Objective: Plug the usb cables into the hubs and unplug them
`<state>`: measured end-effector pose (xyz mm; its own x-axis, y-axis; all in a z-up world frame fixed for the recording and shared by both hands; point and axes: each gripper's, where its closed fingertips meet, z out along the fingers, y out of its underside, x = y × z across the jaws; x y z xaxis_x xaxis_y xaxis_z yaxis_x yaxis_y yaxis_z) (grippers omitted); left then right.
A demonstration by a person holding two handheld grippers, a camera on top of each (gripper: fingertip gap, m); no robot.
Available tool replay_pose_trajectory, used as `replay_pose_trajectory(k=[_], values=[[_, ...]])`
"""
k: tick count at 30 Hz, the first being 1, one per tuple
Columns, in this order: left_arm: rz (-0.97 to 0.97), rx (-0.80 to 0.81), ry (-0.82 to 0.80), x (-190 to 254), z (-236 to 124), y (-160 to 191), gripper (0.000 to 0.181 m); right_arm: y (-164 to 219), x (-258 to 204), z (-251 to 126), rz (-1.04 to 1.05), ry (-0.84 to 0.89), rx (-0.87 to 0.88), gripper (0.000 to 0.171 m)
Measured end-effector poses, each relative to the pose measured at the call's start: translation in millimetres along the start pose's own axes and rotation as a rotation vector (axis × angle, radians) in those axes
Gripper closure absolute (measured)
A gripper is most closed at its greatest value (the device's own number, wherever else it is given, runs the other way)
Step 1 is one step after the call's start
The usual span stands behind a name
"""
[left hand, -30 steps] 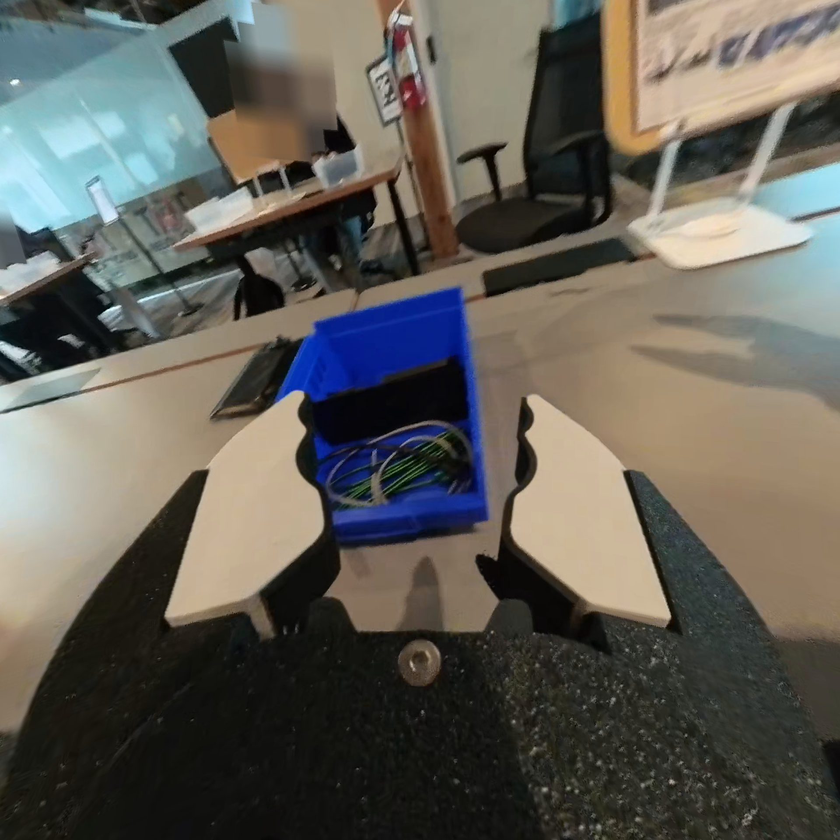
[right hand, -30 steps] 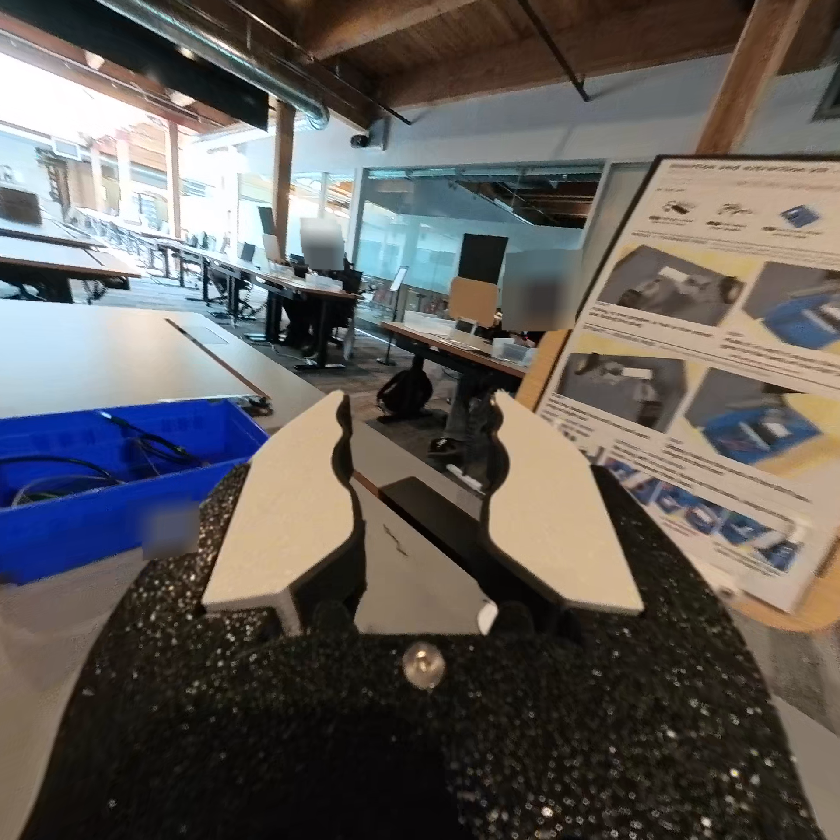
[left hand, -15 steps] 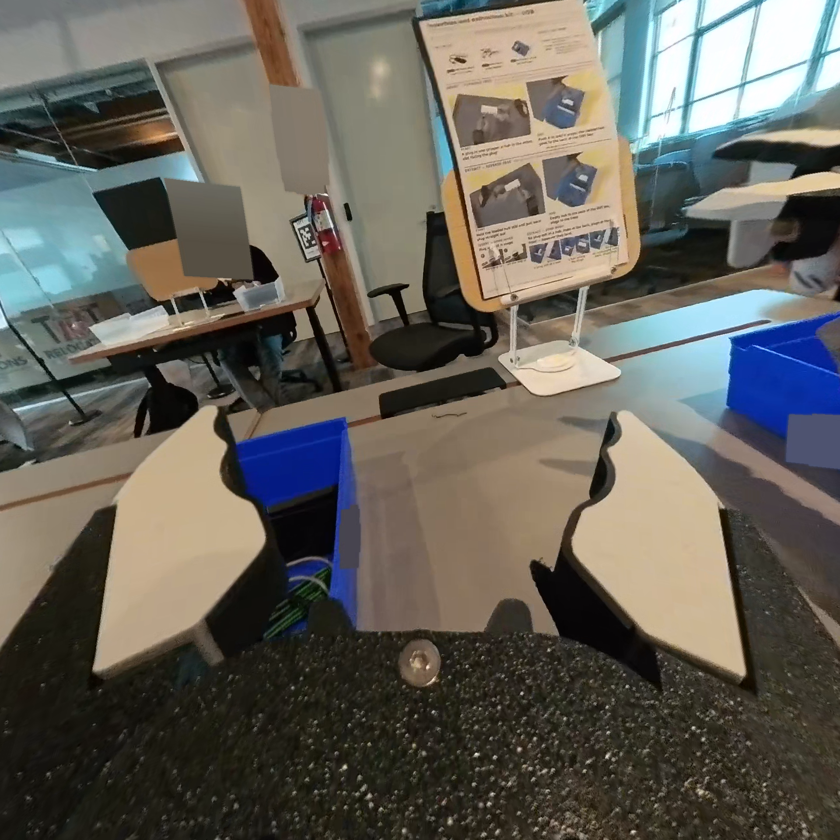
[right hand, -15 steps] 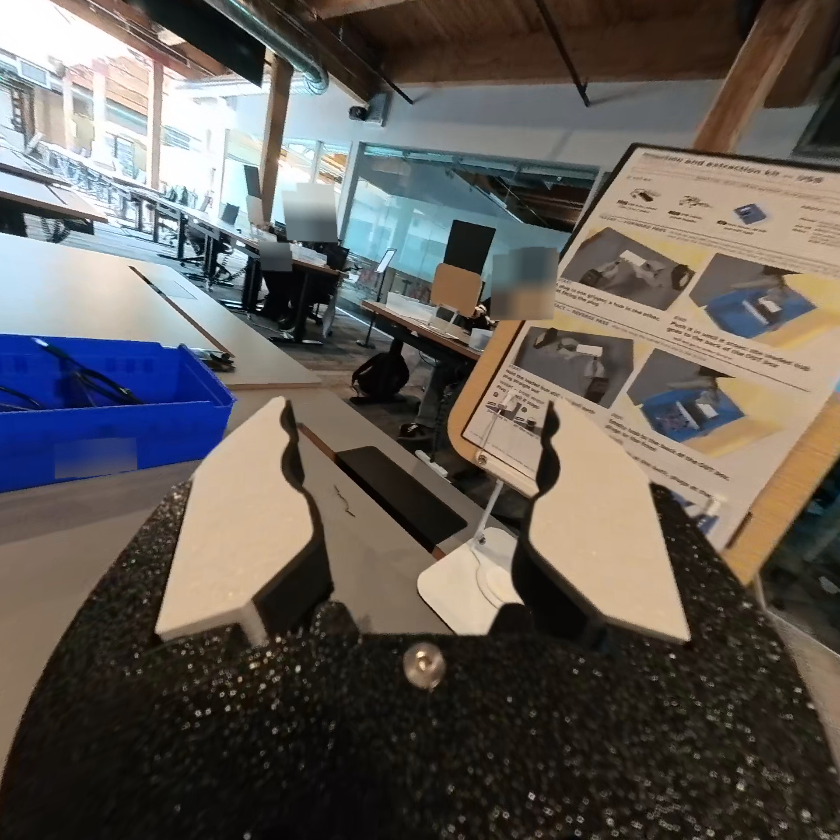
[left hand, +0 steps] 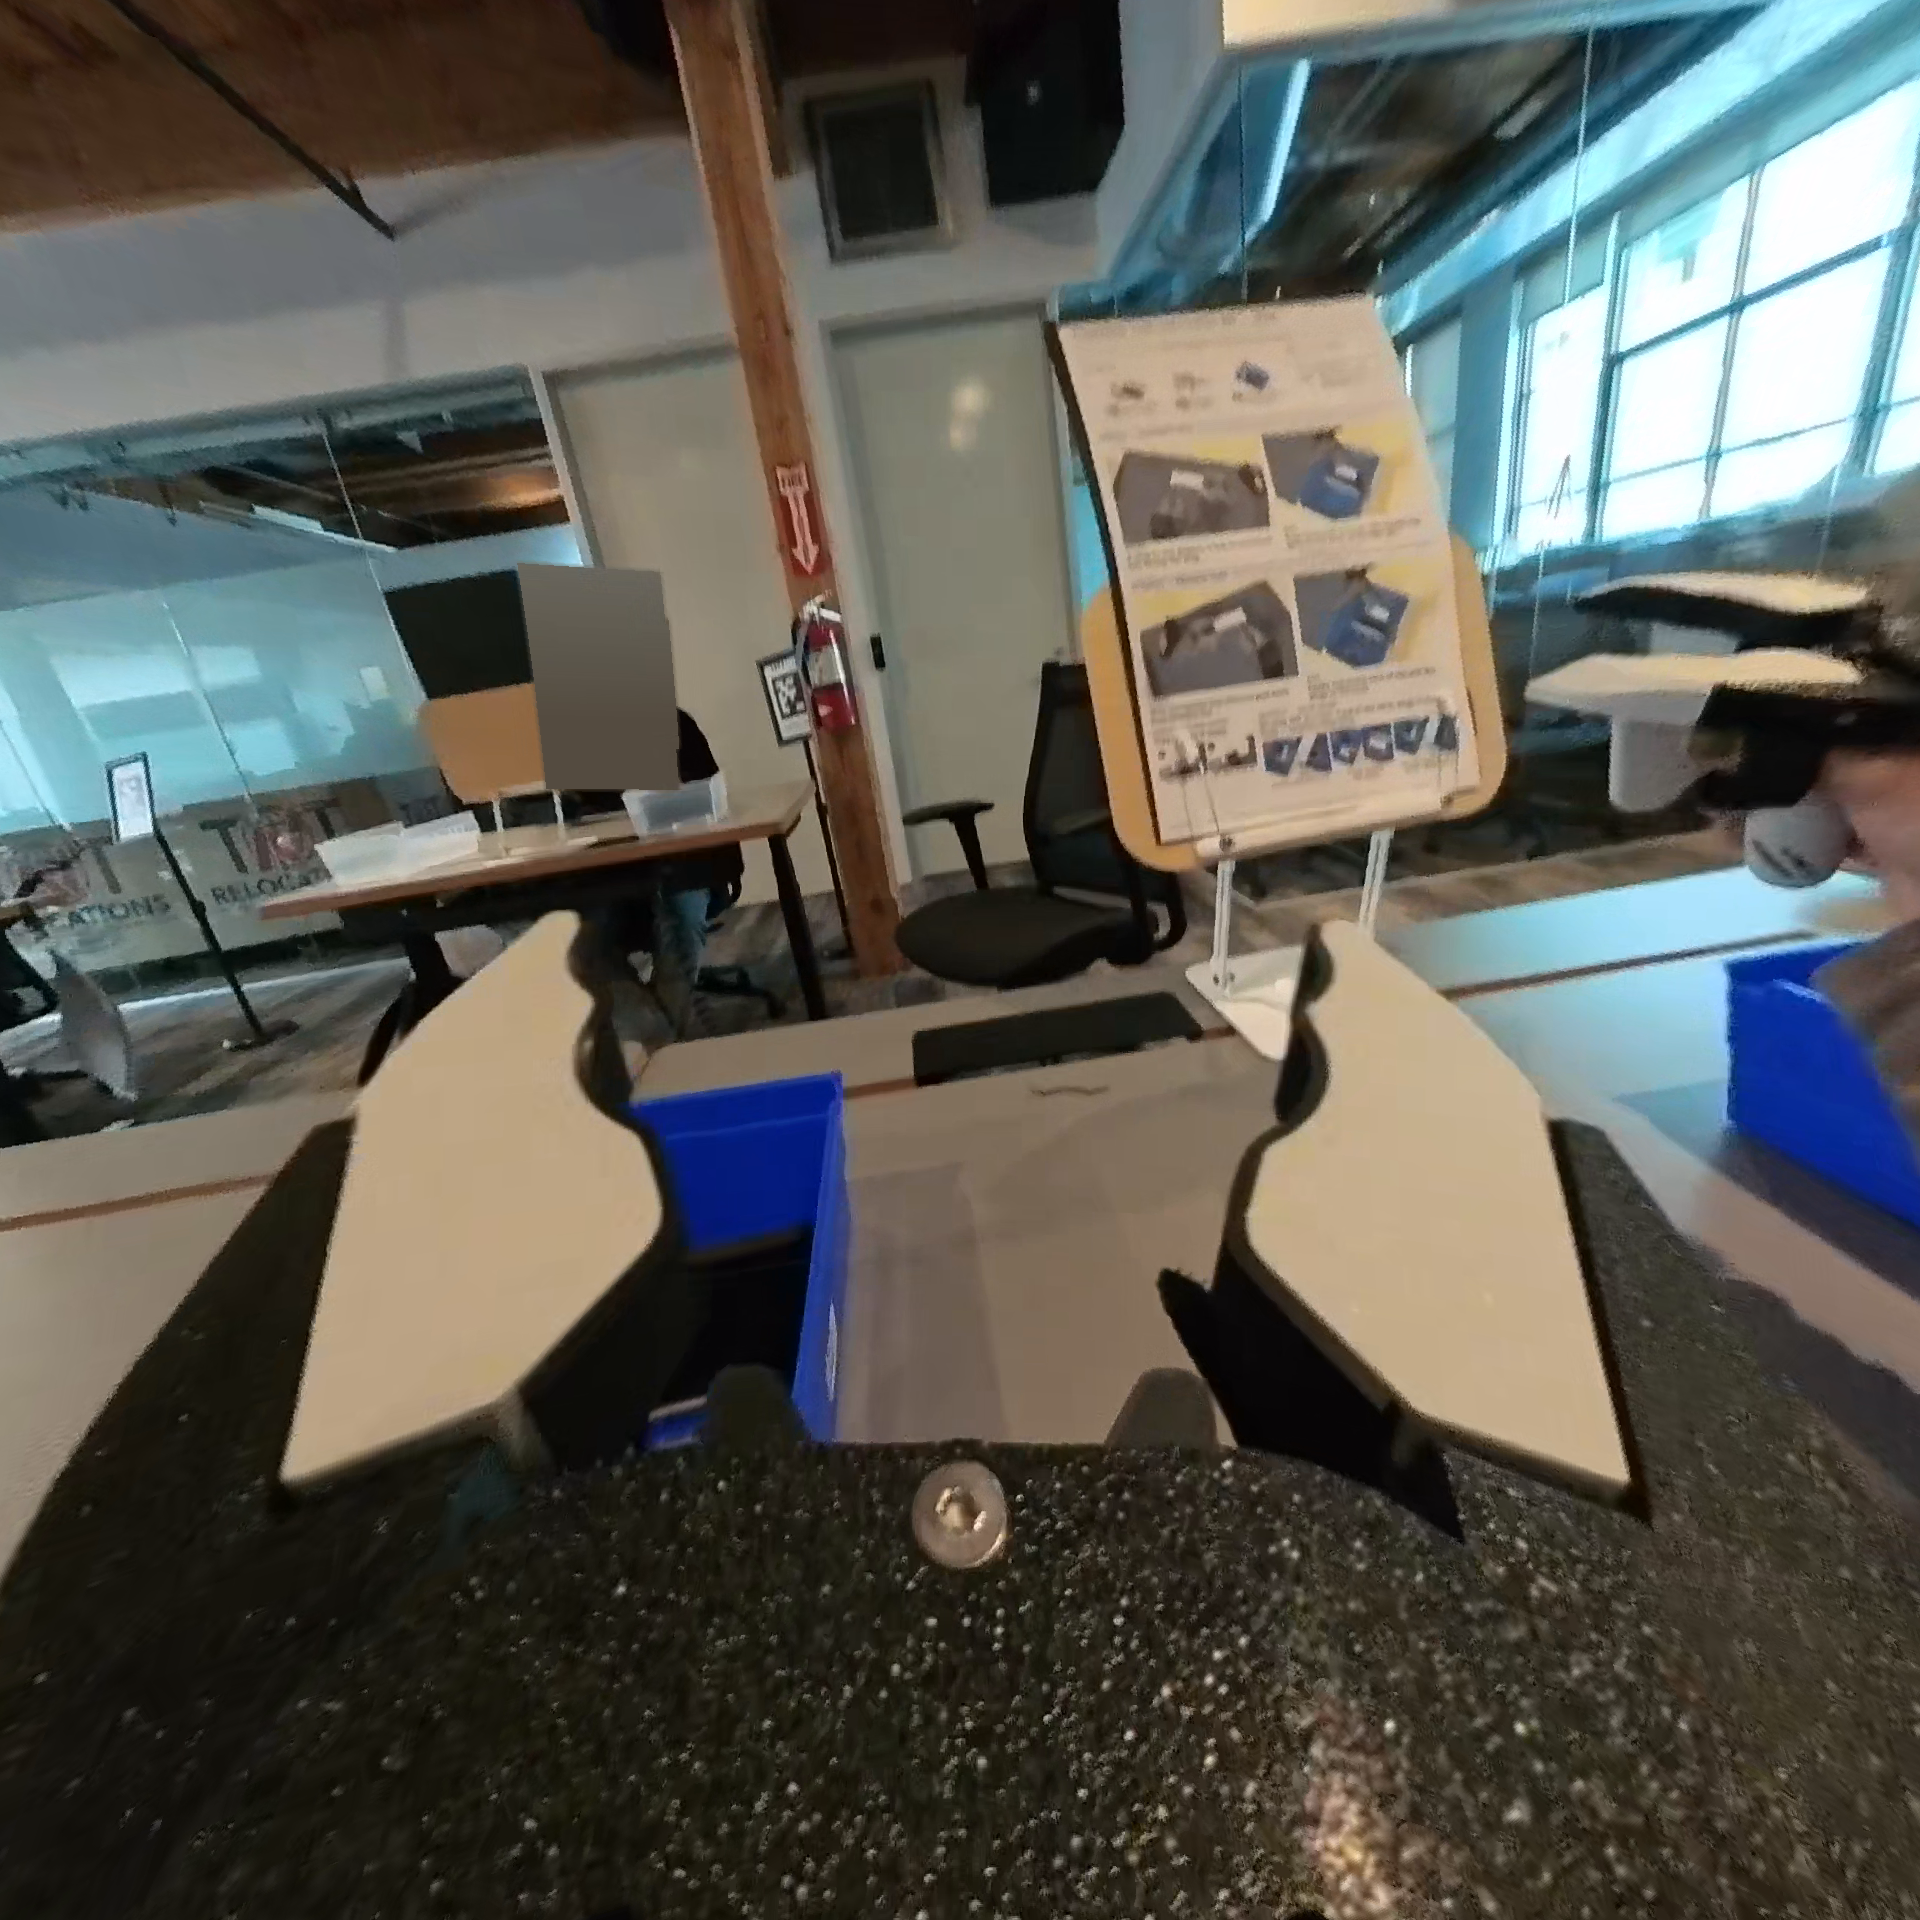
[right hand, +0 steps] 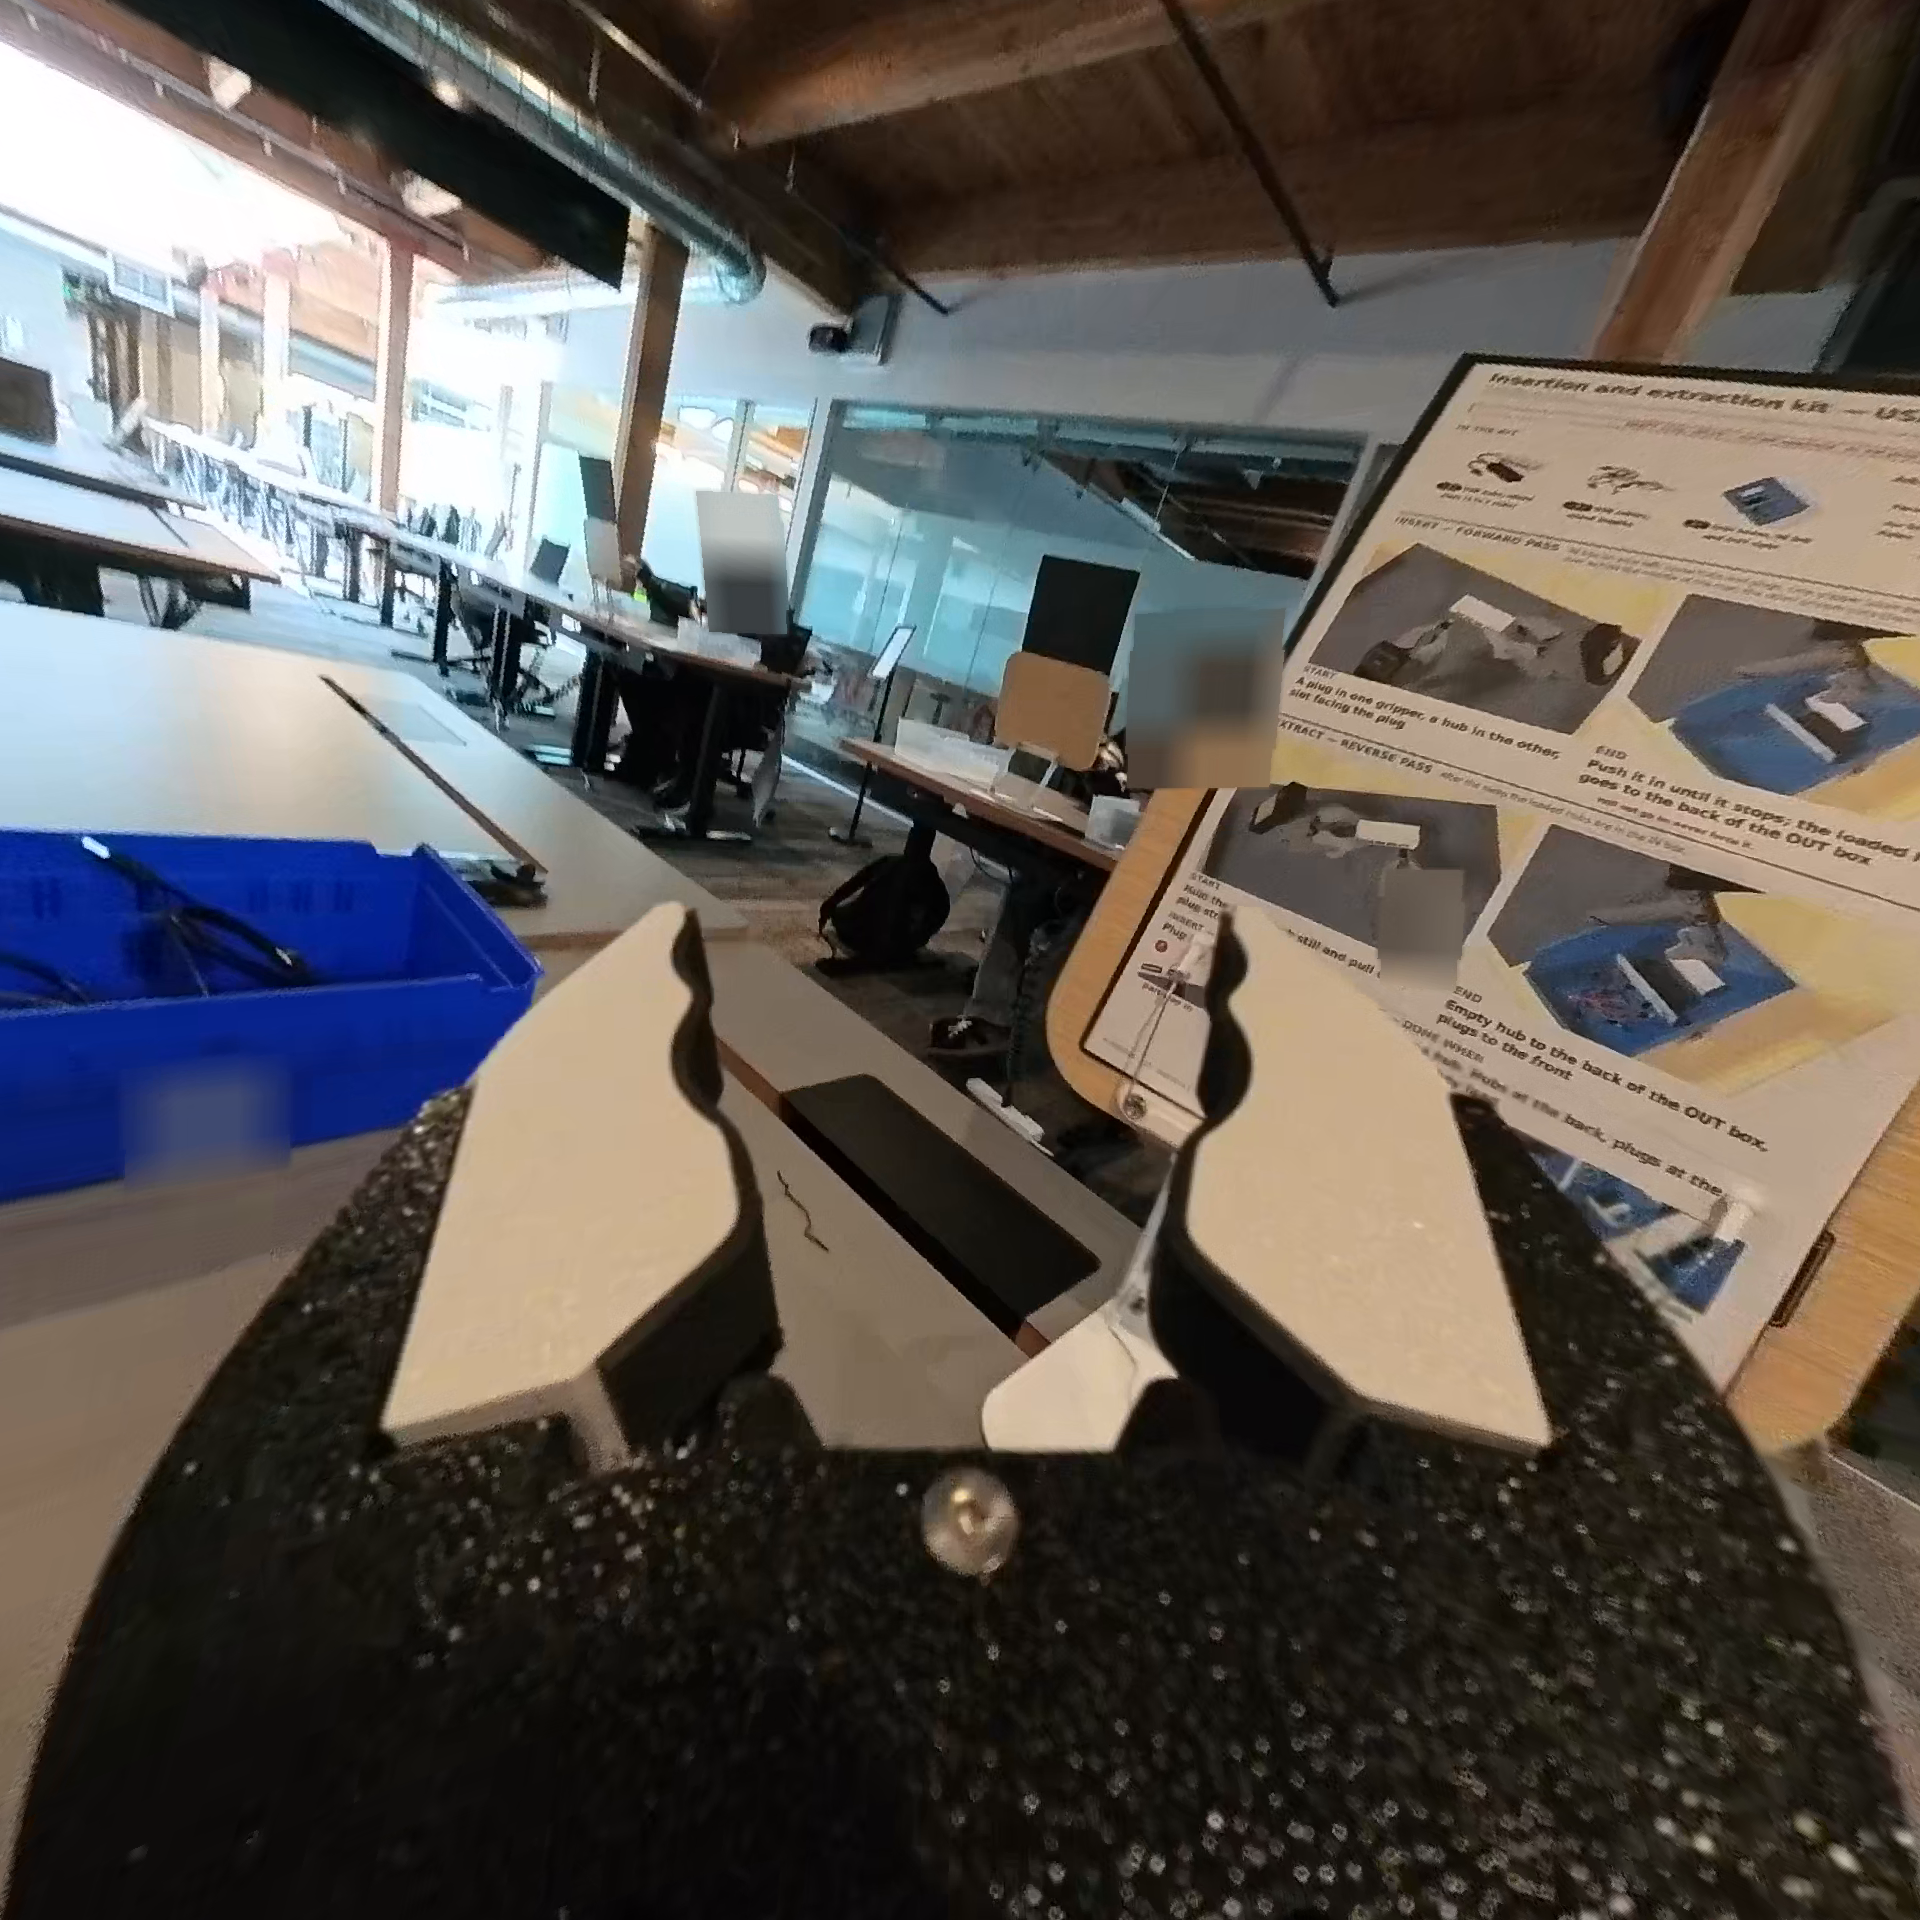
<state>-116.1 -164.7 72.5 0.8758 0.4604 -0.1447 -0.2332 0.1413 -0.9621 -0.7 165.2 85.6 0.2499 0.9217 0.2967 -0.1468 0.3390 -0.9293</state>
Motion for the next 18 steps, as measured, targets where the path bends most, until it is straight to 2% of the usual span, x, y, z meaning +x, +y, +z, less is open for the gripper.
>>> replay_pose_trajectory(k=[6, 11, 18], values=[[0.027, 0.122, -0.009, 0, -10, -24, 0.099, -7, 5, -1, 0.05, 0.033, 0.055, 0.101], [0.063, 0.108, 0.022, 8, -12, -24, 0.126, -5, 3, 1, 0.041, 0.038, 0.027, 0.112], [0.073, 0.059, 0.052, 16, -11, -15, 0.155, -3, -3, 0, 0.08, 0.003, -0.006, 0.138]])
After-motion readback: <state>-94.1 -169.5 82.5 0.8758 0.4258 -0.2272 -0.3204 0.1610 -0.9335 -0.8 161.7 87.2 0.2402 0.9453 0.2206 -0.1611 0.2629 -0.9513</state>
